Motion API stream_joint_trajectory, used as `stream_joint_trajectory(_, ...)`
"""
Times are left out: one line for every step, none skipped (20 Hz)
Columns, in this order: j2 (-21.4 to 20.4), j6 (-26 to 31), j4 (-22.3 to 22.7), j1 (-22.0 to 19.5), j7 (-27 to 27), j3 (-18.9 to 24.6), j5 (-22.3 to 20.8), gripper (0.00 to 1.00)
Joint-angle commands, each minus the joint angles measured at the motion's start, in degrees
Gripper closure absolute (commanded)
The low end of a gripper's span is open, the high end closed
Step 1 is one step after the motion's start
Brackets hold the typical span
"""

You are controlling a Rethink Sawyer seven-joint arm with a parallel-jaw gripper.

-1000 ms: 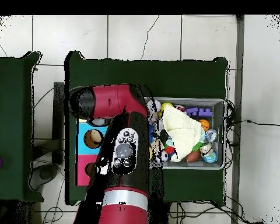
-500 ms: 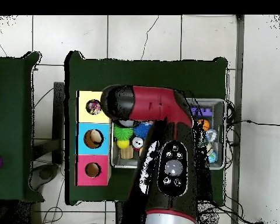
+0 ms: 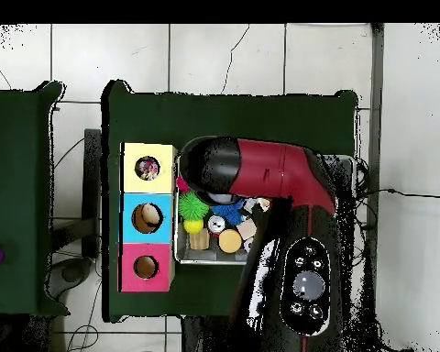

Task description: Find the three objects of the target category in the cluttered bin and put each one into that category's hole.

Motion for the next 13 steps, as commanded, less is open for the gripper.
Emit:
stream_joint_trajectory(0.35,2.06,5.72,-0.91,-9.58,8.06,-2.91,1.00)
stream_joint_trajectory(0.29,1.88,5.77,-1.09,-9.66,8.24,-3.04,1.00)
stream_joint_trajectory(0.11,1.70,5.96,-1.22,-9.53,8.35,-3.14,1.00)
stream_joint_trajectory(-0.11,1.58,6.13,-1.47,-9.64,8.54,-3.30,1.00)
stream_joint_trajectory(-0.32,1.46,6.30,-1.72,-9.75,8.74,-3.46,1.00)
stream_joint_trajectory(-0.62,0.54,6.76,-1.99,-9.50,8.90,-3.62,1.00)
stream_joint_trajectory(-0.81,0.18,7.00,-2.16,-9.22,9.06,-3.71,1.00)
stream_joint_trajectory(-0.95,-0.27,7.16,-2.31,-8.68,9.11,-3.78,1.00)
stream_joint_trajectory(-1.08,-0.52,7.26,-2.42,-8.28,9.21,-3.81,1.00)
stream_joint_trajectory(-1.08,-0.23,7.12,-2.45,-8.20,9.20,-4.09,1.00)
stream_joint_trajectory(-1.17,-0.23,7.22,-2.55,-8.18,9.37,-4.14,1.00)
stream_joint_trajectory(-1.42,-0.23,7.59,-2.64,-8.27,9.40,-4.30,1.00)
stream_joint_trajectory(-1.55,-0.41,7.79,-2.79,-8.20,9.60,-4.31,1.00)
